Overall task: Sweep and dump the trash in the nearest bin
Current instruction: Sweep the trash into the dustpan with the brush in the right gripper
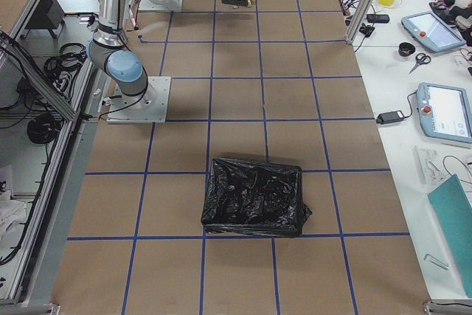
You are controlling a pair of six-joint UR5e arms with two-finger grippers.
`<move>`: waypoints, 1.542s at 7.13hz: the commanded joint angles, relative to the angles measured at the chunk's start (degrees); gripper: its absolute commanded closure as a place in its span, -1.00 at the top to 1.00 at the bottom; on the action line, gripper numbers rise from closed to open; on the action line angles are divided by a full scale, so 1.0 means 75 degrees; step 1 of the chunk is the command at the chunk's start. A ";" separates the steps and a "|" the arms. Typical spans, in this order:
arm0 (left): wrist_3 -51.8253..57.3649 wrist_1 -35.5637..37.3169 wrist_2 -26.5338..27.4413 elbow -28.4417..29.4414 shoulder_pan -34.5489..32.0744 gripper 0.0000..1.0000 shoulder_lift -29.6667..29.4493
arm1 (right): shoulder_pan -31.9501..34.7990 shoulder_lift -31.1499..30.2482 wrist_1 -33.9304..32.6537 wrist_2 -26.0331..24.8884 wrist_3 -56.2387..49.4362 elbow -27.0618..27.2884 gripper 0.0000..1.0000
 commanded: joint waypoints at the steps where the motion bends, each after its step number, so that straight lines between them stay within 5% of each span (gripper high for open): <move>1: -0.0014 0.0087 0.0028 -0.0238 0.0030 -1.00 0.0028 | 0.0096 0.0335 -0.0370 0.0295 0.0590 -0.0254 -1.00; 3: -0.0025 0.0450 0.0052 -0.0391 0.0030 -1.00 0.0005 | 0.0096 0.0932 -0.0371 0.0285 0.0989 -0.0828 -1.00; 8: -0.0049 0.0697 0.0169 -0.0392 0.0030 -1.00 -0.0054 | 0.0084 0.1063 -0.0382 0.0097 0.1284 -0.0946 -1.00; 11: -0.0061 0.0697 0.0169 -0.0380 0.0030 -1.00 -0.0065 | 0.0084 0.1869 -0.0382 0.0365 0.1424 -0.2126 -1.00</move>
